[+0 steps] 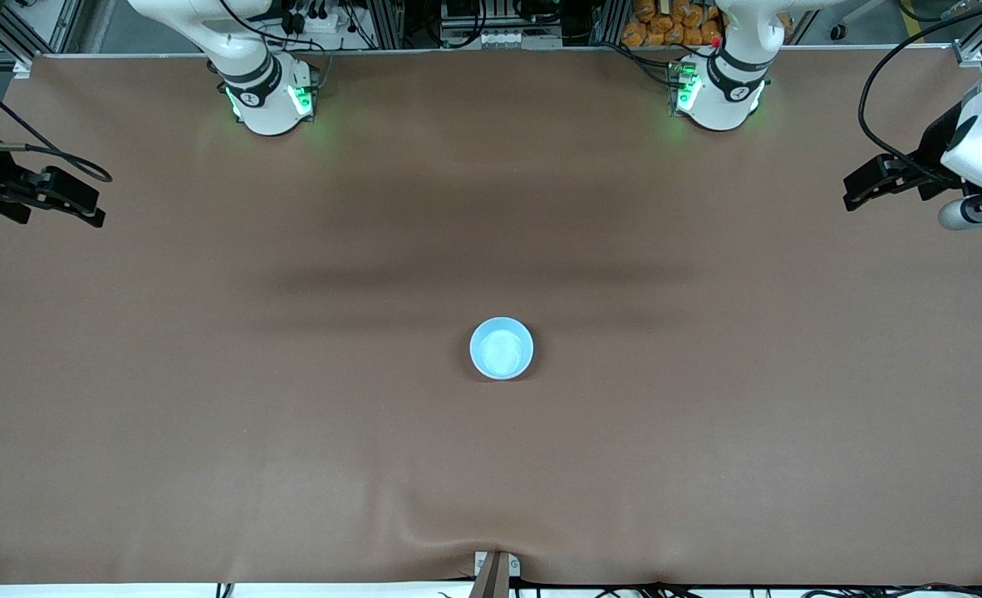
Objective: Stack pink and blue bowls on white bowl
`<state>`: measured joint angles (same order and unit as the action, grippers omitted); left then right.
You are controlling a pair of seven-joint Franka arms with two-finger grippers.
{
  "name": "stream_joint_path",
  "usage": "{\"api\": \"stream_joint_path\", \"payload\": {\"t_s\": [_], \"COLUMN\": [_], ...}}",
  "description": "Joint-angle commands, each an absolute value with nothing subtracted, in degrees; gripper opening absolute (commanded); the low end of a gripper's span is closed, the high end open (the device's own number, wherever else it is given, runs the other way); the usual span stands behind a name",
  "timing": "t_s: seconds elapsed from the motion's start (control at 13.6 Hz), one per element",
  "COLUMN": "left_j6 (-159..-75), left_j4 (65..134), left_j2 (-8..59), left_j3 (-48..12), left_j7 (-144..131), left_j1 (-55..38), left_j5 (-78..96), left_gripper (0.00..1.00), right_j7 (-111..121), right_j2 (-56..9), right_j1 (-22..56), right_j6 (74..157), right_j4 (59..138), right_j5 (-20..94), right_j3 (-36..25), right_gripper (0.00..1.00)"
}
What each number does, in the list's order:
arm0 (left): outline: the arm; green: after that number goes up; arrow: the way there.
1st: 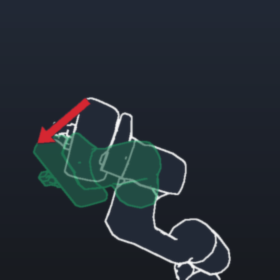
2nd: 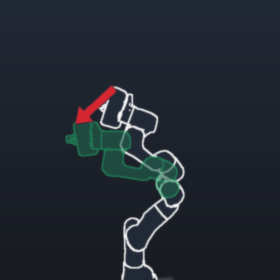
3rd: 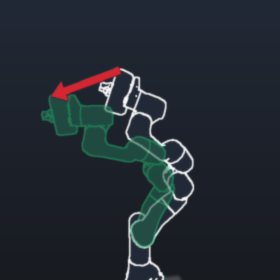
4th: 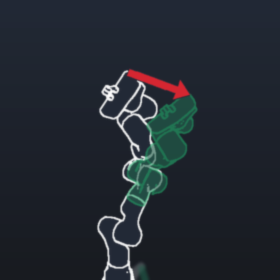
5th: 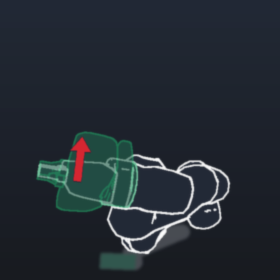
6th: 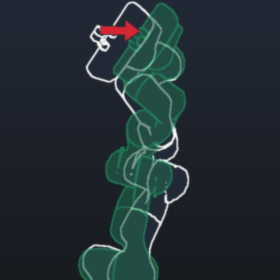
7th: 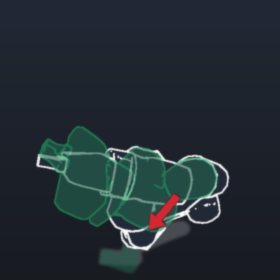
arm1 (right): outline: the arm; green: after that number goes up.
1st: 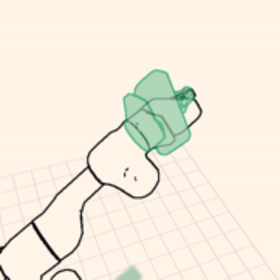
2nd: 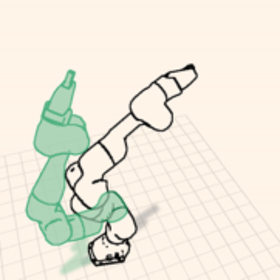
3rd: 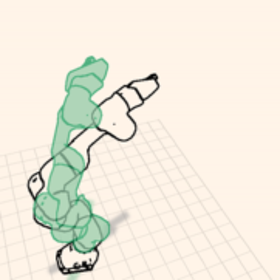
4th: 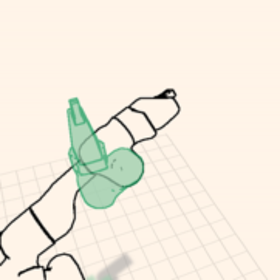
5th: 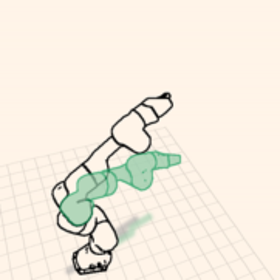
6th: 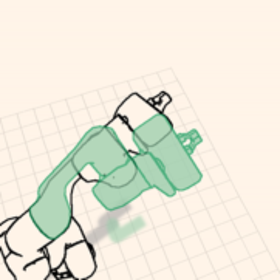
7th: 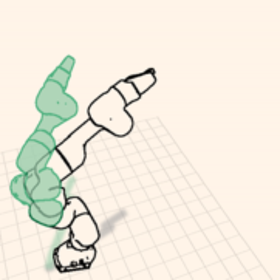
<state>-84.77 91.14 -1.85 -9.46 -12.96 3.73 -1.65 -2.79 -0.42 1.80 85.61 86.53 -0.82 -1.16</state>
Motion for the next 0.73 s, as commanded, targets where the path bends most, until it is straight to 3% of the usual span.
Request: {"api": "stream_joint_path", "payload": {"t_s": [0.0,0.66], "left_j6": [-84.2,-83.0], "left_j4": [90.4,89.5], "left_j2": [-2.7,-2.5], "left_j3": [-9.4,-8.8], "left_j7": [-11.7,-10.0], "left_j1": [4.0,4.3], "left_j5": [-1.1,-1.2], "left_gripper": [1.00,1.00], "right_j7": [-1.3,-1.0], "right_j2": [-1.7,-1.1], "right_j1": [0.7,-1.3], "right_j6": [84.9,84.5], "right_j4": [82.8,82.9], "right_j5": [-1.8,-1.7], "right_j3": [-0.4,-0.4], "right_gripper": [1.00,1.00]}}
